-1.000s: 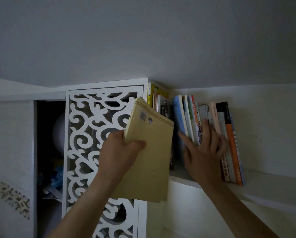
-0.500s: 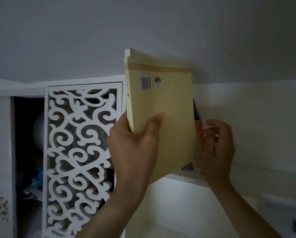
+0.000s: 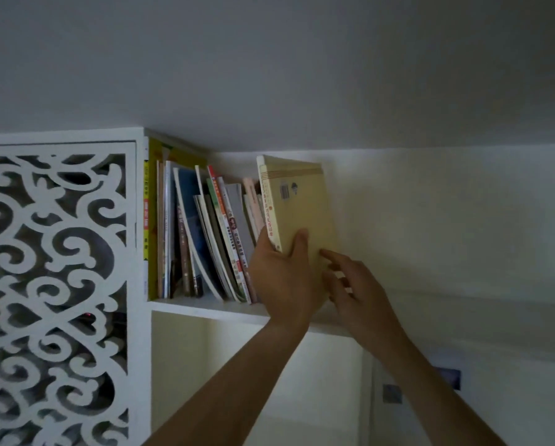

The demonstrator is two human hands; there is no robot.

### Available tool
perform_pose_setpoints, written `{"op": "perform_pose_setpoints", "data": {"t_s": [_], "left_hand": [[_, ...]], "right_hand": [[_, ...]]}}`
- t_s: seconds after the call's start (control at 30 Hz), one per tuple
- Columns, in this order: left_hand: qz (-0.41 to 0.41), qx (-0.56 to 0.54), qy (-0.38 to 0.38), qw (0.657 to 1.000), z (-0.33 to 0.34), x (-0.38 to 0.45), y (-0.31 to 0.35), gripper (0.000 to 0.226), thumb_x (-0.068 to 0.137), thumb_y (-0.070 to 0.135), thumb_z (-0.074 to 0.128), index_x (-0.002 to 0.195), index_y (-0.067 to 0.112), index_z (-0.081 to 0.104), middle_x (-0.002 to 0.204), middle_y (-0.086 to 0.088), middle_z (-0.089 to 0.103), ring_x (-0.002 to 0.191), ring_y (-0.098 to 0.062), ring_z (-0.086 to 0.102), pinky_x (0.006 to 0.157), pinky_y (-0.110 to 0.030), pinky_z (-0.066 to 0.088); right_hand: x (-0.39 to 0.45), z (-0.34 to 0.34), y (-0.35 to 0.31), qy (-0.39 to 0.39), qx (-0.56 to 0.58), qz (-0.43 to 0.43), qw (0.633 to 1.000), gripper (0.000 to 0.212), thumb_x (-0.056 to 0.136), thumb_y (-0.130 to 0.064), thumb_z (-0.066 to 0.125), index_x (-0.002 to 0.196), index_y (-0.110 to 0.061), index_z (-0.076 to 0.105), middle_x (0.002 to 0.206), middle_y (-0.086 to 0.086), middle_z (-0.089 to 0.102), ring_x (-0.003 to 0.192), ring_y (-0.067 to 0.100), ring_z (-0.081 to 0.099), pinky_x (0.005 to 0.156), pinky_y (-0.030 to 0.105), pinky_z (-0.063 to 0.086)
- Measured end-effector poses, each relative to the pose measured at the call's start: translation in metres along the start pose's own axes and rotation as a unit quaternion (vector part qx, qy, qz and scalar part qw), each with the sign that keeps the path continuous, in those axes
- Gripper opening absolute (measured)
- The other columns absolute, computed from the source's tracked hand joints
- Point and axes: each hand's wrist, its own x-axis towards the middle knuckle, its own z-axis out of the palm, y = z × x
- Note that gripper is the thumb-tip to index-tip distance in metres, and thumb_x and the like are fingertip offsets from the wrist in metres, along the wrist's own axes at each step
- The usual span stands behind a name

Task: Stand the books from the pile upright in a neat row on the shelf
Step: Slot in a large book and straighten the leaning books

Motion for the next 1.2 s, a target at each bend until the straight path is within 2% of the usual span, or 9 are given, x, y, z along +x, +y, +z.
{"op": "perform_pose_setpoints", "data": {"t_s": [0.13, 0.23, 0.3, 0.37, 0.43, 0.53, 0.7, 0.87, 1.2], "left_hand": [[-0.014, 0.040, 0.006, 0.999, 0.025, -0.004, -0.027, 0.035, 0.093, 0.029, 0.076, 0.123, 0.014, 0.068, 0.115, 0.003, 0.066, 0.110, -0.018, 0.067, 0.088, -0.041, 0.063], [0.008, 0.049, 0.002, 0.999, 0.035, -0.004, -0.030, 0.040, 0.098, 0.029, 0.069, 0.132, 0.009, 0.062, 0.123, -0.004, 0.062, 0.115, -0.020, 0.064, 0.093, -0.035, 0.061], [0.034, 0.039, -0.036, 0.998, 0.035, -0.006, -0.033, 0.037, 0.105, 0.036, 0.056, 0.136, 0.016, 0.057, 0.129, -0.004, 0.057, 0.118, -0.017, 0.060, 0.091, -0.022, 0.055], [0.052, 0.010, -0.090, 0.995, 0.030, -0.007, -0.036, 0.026, 0.108, 0.049, 0.039, 0.127, 0.046, 0.056, 0.128, -0.001, 0.056, 0.114, -0.011, 0.058, 0.092, -0.022, 0.052], [0.073, 0.019, -0.126, 0.989, 0.020, -0.001, -0.041, 0.025, 0.106, 0.054, 0.032, 0.105, 0.058, 0.057, 0.117, 0.000, 0.060, 0.103, -0.008, 0.062, 0.089, -0.028, 0.056], [0.173, 0.139, -0.149, 0.964, 0.002, 0.019, -0.053, 0.046, 0.104, 0.055, 0.029, 0.107, 0.027, 0.067, 0.107, 0.002, 0.061, 0.096, -0.002, 0.058, 0.086, -0.006, 0.044], [0.283, 0.220, -0.175, 0.917, -0.010, 0.042, -0.072, 0.043, 0.108, 0.047, 0.034, 0.111, 0.014, 0.061, 0.109, 0.002, 0.051, 0.092, -0.006, 0.045, 0.080, -0.005, 0.035], [0.262, 0.185, -0.152, 0.935, -0.009, 0.044, -0.080, 0.049, 0.104, 0.047, 0.042, 0.131, 0.008, 0.053, 0.124, -0.006, 0.047, 0.100, -0.007, 0.049, 0.082, -0.006, 0.045], [0.302, 0.231, -0.159, 0.911, -0.009, 0.048, -0.092, 0.064, 0.104, 0.039, 0.050, 0.159, 0.012, 0.032, 0.140, -0.013, 0.038, 0.113, -0.002, 0.042, 0.082, -0.002, 0.038]], "right_hand": [[-0.013, -0.005, 0.002, -0.142, 0.063, 0.024, 0.987, 0.052, 0.104, -0.016, 0.055, 0.140, -0.051, 0.043, 0.130, -0.025, 0.060, 0.108, -0.005, 0.063, 0.084, 0.014, 0.054], [-0.012, -0.011, 0.001, -0.214, 0.104, 0.020, 0.971, 0.060, 0.103, -0.009, 0.056, 0.130, -0.060, 0.036, 0.117, -0.048, 0.055, 0.113, -0.014, 0.059, 0.088, 0.012, 0.051], [-0.006, -0.011, 0.003, -0.244, 0.102, 0.010, 0.964, 0.066, 0.100, -0.011, 0.062, 0.137, -0.059, 0.035, 0.132, -0.037, 0.054, 0.122, -0.006, 0.058, 0.094, 0.021, 0.055], [0.000, -0.008, 0.002, -0.249, 0.081, 0.014, 0.965, 0.073, 0.093, -0.025, 0.073, 0.144, -0.056, 0.033, 0.143, -0.022, 0.051, 0.130, 0.006, 0.055, 0.100, 0.034, 0.056], [0.005, -0.006, 0.004, -0.231, 0.075, 0.038, 0.969, 0.072, 0.089, -0.034, 0.077, 0.142, -0.054, 0.033, 0.137, -0.020, 0.052, 0.128, 0.009, 0.056, 0.098, 0.028, 0.056], [0.006, -0.010, 0.008, -0.191, 0.041, 0.042, 0.980, 0.057, 0.095, -0.038, 0.069, 0.143, -0.047, 0.041, 0.130, -0.022, 0.059, 0.118, 0.001, 0.061, 0.083, 0.008, 0.050], [0.014, -0.017, 0.025, -0.090, 0.134, 0.154, 0.975, 0.031, 0.108, -0.043, 0.043, 0.136, -0.042, 0.055, 0.129, -0.013, 0.065, 0.116, 0.007, 0.063, 0.089, 0.027, 0.054], [0.018, -0.015, 0.030, 0.000, 0.231, 0.230, 0.945, 0.026, 0.110, -0.029, 0.041, 0.129, -0.027, 0.059, 0.120, -0.001, 0.069, 0.105, 0.016, 0.069, 0.084, 0.034, 0.062], [0.014, -0.013, 0.035, -0.018, 0.178, 0.190, 0.965, 0.031, 0.110, -0.035, 0.040, 0.136, -0.033, 0.056, 0.128, -0.006, 0.067, 0.113, 0.013, 0.067, 0.096, 0.040, 0.059]]}}
